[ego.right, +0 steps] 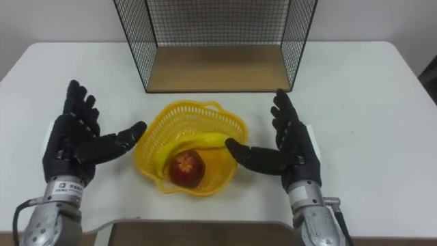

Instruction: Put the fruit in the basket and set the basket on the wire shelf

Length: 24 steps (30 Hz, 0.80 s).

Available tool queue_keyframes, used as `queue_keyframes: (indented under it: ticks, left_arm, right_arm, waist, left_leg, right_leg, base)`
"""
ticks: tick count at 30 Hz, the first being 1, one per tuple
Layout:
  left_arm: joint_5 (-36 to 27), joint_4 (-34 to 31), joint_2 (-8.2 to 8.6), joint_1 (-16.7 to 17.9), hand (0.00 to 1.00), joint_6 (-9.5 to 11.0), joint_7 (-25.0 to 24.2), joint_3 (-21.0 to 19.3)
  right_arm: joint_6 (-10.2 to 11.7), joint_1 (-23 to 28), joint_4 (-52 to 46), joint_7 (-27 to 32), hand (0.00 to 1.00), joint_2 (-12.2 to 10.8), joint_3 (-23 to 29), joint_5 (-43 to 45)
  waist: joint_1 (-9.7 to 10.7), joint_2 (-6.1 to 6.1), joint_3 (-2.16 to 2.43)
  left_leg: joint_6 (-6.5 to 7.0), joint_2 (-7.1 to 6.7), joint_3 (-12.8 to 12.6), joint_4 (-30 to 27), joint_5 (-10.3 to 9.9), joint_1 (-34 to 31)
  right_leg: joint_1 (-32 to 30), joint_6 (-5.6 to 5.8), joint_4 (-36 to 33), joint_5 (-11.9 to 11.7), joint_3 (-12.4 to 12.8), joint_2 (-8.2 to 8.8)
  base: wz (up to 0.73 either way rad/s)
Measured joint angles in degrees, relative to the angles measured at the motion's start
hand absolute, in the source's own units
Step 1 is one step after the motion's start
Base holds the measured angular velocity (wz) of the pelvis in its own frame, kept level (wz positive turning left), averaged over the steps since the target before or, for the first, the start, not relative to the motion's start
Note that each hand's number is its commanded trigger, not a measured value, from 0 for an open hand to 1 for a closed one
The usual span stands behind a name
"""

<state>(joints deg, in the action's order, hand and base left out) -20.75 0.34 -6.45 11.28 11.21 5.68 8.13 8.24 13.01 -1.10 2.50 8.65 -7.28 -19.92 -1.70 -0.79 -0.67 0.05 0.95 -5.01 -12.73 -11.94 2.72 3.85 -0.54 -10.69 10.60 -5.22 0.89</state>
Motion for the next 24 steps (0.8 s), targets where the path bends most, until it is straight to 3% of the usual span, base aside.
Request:
queue_keyframes:
  ticks: [7, 10, 24]
  left_arm:
    - [-0.21, 1.59, -0.31, -0.02, 0.00, -0.87, -3.32, 1.51]
    - [-1.26, 1.97, -1.25, -0.03, 0.00, -1.38, -4.02, 2.19]
    - [-1.03, 3.78, -1.07, -0.16, 0.00, -2.02, -6.84, 3.46]
  right_arm:
    - [0.00, -0.60, 1.30, -1.45, 0.00, 0.00, -2.07, -3.98]
    - [-0.05, -1.12, 3.05, -1.47, 0.00, -0.04, -2.81, -5.49]
    - [-0.06, -1.26, 3.26, -4.02, 0.00, -0.72, -3.39, -6.77]
  waist:
    - [0.23, 0.21, 0.13]
    - [0.57, 0.29, 0.08]
    - [1.39, 0.30, 0.04]
  left_leg:
    - [-0.01, 0.14, -0.30, -0.01, 0.00, 0.07]
    - [-0.01, 0.18, -0.45, -0.01, 0.00, 0.03]
    - [-0.01, 0.23, -1.04, -0.06, 0.00, -0.24]
  right_leg:
    - [-0.02, -0.06, 0.01, -0.03, 0.24, -0.14]
    - [-0.10, -0.06, 0.04, -0.04, 0.35, -0.17]
    - [-0.71, -0.06, -0.12, -0.04, 0.63, -0.13]
  base:
    - [0.00]
    - [-0.01]
    - [-0.01]
